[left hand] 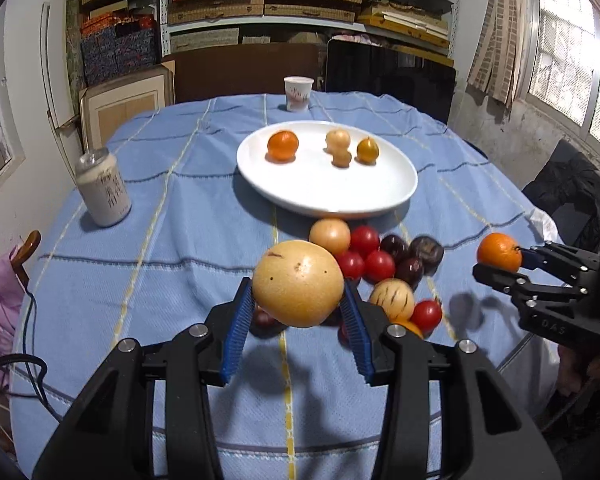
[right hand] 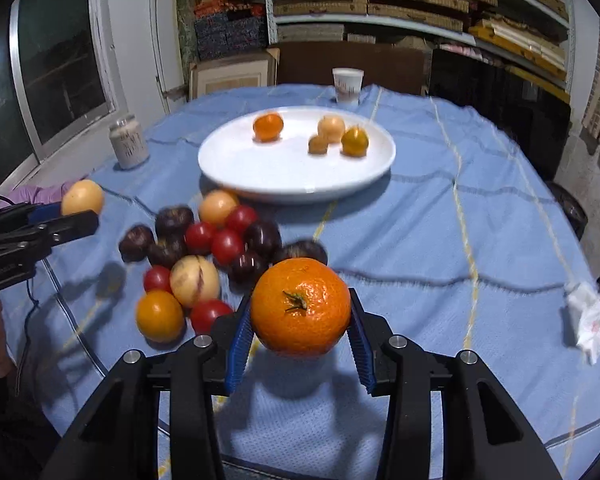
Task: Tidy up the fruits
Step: 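Carry the pear and orange onto the white plate and release both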
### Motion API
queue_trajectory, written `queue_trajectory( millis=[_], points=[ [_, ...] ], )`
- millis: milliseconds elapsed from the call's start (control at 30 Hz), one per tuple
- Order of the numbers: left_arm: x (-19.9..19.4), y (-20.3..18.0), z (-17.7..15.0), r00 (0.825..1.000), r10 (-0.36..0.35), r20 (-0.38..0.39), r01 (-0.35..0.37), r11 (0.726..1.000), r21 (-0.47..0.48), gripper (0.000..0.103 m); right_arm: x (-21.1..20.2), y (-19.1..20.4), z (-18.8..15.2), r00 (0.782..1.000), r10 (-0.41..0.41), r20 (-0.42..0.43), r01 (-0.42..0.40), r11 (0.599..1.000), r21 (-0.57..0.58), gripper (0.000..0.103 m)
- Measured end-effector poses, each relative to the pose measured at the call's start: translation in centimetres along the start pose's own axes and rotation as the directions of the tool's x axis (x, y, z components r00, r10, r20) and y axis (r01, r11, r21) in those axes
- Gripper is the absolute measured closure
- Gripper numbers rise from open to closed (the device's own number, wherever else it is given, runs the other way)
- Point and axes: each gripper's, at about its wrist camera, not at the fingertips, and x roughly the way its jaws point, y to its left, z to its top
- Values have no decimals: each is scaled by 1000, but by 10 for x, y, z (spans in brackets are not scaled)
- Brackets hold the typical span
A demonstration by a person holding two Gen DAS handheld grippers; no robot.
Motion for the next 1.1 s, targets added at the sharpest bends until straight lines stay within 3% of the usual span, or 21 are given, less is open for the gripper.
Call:
queue_trajectory(
  millis=[300,467,633,867,1033,1100],
  points=[
    [2,-5,75,999,2,55,-4,999,44,60,-32,-22,78,990,-45,131,47,999,-16,59],
    [35,-8,110,1000,8,26,-9,999,50,60,-21,-26,114,986,-56,160,61,998,-24,59],
    [94,-2,134,998,-15,-66,15,1000,4,60,32,-30,139,996,-34,85,35,999,-11,59],
    [176,4,140,980,-12,-197,10,1000,-9,60,113,-31,153,999,-10,-41,10,1000,-11,59],
    [212,9,139,969,-10,-248,5,1000,-20,60,157,-30,154,995,-10,-97,7,1000,-30,58],
    [219,10,140,968,-2,-251,-5,1000,-25,54,166,-31,153,994,-5,-112,2,1000,-31,55]
  ],
)
